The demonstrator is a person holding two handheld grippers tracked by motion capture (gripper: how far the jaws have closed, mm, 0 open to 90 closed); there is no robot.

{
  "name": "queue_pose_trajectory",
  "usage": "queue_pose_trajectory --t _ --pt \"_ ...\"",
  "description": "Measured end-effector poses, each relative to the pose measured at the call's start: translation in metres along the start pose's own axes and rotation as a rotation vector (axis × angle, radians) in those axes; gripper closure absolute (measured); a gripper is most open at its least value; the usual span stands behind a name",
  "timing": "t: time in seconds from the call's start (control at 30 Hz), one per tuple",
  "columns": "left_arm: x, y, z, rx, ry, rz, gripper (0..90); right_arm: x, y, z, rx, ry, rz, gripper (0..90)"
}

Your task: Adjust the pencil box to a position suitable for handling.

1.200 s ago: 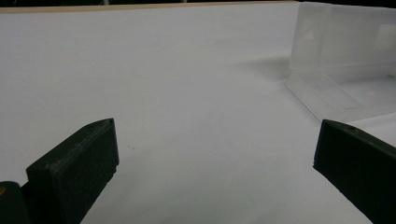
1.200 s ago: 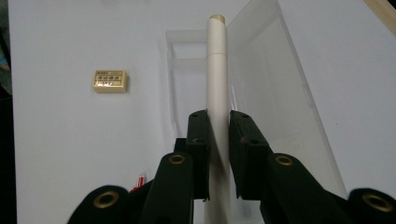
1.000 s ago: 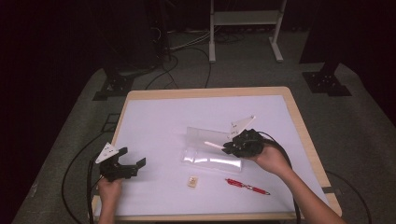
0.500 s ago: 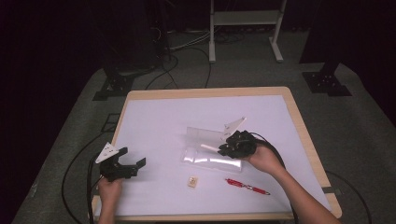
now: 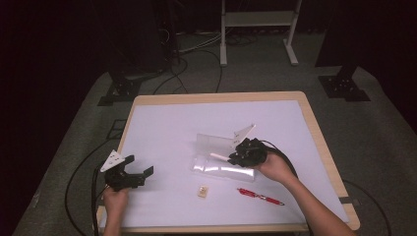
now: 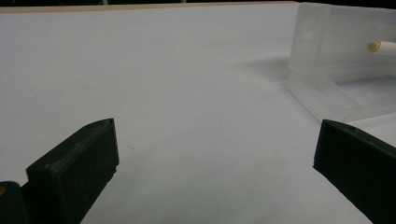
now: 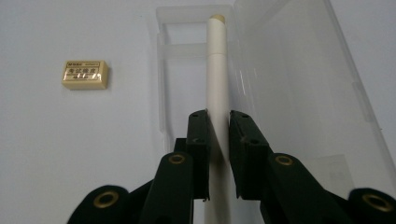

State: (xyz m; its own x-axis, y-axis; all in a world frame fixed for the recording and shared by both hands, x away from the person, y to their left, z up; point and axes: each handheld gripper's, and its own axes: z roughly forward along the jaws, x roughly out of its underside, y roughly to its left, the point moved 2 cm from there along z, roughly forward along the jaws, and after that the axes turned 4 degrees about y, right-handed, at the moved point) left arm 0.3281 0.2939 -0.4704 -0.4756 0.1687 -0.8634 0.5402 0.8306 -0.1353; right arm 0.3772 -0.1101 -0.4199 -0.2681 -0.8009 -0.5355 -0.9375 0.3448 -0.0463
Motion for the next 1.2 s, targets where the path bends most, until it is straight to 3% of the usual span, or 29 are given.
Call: queue_pose_trajectory --t 1.2 --pt "0.000 0.000 -0.001 0.000 -0.002 0.002 0.0 0.009 -0.006 0.027 -0.027 0.051 0.026 77.8"
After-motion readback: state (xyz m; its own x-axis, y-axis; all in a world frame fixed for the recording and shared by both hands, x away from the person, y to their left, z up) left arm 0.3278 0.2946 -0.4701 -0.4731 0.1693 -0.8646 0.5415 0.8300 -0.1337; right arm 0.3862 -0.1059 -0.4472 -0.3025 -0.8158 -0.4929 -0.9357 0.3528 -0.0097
